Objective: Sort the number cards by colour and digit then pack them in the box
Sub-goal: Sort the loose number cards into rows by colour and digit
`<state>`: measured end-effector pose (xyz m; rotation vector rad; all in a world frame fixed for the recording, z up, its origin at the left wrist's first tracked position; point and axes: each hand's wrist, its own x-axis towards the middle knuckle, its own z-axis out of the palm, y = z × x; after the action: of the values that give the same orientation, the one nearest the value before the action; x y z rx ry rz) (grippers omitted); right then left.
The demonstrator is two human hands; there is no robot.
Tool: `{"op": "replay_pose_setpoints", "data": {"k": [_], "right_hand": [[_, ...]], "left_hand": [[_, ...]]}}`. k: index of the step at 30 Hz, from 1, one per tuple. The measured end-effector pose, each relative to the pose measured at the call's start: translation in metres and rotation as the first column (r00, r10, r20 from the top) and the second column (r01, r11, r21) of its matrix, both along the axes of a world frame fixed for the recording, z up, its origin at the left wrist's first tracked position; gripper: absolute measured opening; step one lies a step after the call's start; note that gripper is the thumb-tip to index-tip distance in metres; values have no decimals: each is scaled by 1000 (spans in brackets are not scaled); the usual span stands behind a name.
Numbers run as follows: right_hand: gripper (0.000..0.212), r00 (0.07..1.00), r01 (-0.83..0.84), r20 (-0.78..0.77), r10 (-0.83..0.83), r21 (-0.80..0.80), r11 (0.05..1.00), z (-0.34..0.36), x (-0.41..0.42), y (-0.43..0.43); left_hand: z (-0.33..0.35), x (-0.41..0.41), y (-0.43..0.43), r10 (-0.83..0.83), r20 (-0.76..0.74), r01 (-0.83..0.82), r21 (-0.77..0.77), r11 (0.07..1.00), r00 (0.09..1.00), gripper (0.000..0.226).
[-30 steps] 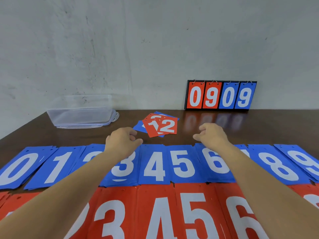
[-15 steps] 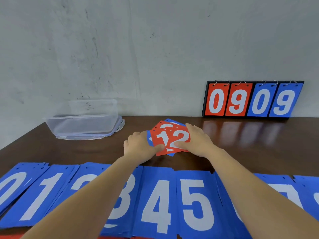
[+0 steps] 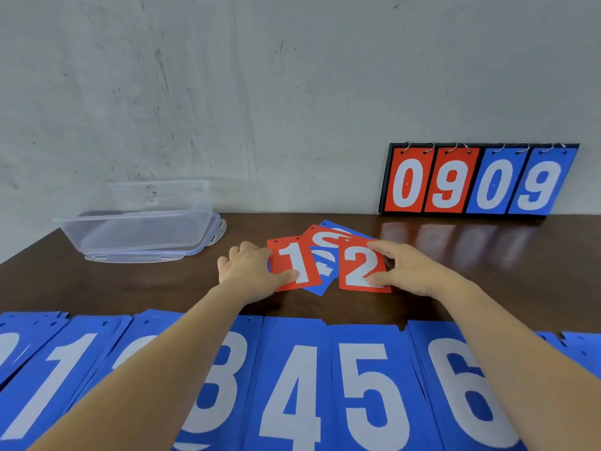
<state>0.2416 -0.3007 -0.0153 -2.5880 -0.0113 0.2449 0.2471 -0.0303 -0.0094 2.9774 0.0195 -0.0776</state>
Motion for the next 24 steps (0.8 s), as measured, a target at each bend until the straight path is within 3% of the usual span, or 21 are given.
{"op": "replay_pose_setpoints", "data": {"k": [2, 5, 13, 17, 20, 22, 24], "right_hand": [[89, 999, 31, 24, -32, 68, 997, 4, -1, 7], [92, 999, 13, 53, -9, -79, 997, 4, 1, 22], [89, 994, 90, 83, -74, -203, 975, 4, -6, 36], [93, 986, 131, 118, -115, -146, 981, 7, -12, 46], [97, 973, 195, 128, -193, 0, 981, 9, -14, 54], [98, 945, 282, 141, -294, 100, 954, 9, -17, 56], [96, 906, 370, 149, -397, 180, 911, 9, -19, 55]], "left_hand": [[1, 1, -2, 14, -7, -14, -20, 1000, 1000, 92], [-3, -3, -8, 45, 13, -45, -27, 999, 999, 102], [-5, 6, -3, 40, 45, -39, -27, 999, 998, 81], [-2, 2, -8, 63, 86, -61, -30, 998, 994, 70], [-2, -3, -18, 65, 151, -58, -48, 997, 986, 64], [-3, -6, -20, 79, 146, -53, -170, 984, 986, 67], [-3, -6, -19, 102, 121, -45, -402, 915, 987, 73]]}}
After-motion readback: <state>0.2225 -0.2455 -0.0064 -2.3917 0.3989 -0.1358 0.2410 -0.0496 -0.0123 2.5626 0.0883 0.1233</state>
